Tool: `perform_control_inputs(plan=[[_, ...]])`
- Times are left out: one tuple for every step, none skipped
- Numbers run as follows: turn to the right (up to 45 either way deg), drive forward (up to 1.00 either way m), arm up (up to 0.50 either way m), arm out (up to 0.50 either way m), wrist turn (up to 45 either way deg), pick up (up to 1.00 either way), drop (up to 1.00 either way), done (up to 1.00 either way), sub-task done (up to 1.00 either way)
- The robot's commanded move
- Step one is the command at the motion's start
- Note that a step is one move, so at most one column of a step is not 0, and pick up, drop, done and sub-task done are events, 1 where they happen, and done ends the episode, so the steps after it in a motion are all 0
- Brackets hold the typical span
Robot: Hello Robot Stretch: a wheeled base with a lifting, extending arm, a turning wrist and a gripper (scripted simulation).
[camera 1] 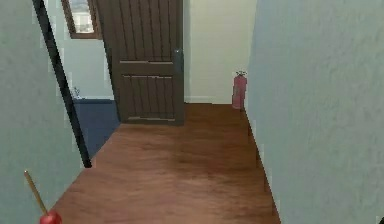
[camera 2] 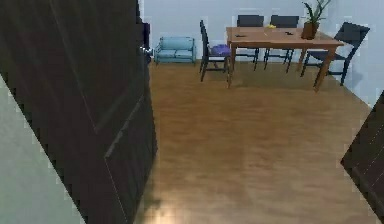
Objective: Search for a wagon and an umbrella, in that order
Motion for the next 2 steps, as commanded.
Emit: perform_control_inputs(plan=[[0.0,0.2,0.0,0.0,0.0,0.0,0.0,0.0,0.0],[-45.0,0.0,0.0,0.0,0.0,0.0,0.0,0.0,0.0]])
